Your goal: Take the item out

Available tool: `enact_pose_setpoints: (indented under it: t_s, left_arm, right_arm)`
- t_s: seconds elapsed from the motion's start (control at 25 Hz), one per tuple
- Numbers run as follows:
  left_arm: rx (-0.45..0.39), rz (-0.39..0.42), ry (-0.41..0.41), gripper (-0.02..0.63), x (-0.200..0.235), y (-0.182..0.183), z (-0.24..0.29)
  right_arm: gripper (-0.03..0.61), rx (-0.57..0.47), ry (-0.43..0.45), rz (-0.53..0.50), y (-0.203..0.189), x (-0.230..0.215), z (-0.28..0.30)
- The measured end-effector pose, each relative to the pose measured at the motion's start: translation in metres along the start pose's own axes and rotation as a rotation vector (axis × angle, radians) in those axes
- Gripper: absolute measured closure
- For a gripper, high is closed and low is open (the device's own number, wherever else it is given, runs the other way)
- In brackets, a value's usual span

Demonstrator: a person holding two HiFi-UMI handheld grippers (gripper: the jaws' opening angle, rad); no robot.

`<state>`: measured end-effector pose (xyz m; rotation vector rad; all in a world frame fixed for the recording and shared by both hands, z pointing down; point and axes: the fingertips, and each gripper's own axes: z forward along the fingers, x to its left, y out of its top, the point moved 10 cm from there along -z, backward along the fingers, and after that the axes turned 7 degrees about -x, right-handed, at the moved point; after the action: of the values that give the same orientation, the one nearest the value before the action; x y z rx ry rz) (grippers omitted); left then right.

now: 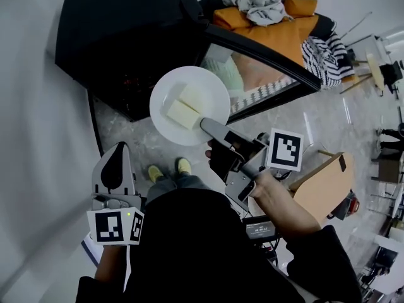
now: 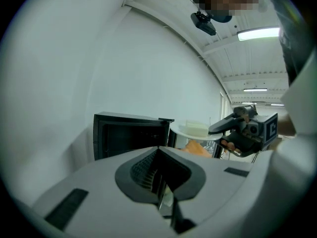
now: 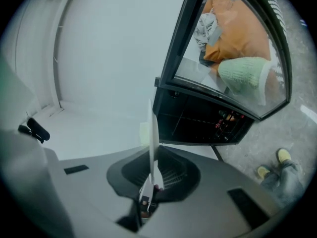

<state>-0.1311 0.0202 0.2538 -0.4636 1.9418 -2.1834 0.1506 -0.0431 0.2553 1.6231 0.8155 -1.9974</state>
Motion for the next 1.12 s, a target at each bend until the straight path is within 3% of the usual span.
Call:
enact_pose_setpoints:
  t_s: [0.36, 1.12]
  left_arm:
    - [-0.032, -0.004, -0.006, 0.604, -0.015, 0.023, -0.028]
    - [-0.084, 0.019, -0.015, 0.604, -0.019, 0.022, -0.022]
  right_arm:
    - [0.549, -0.012, 0.027, -0.019, -0.012, 0.026, -0.031]
    - [0.549, -0.027, 0.044, -0.040, -0.012, 0.010, -0.036]
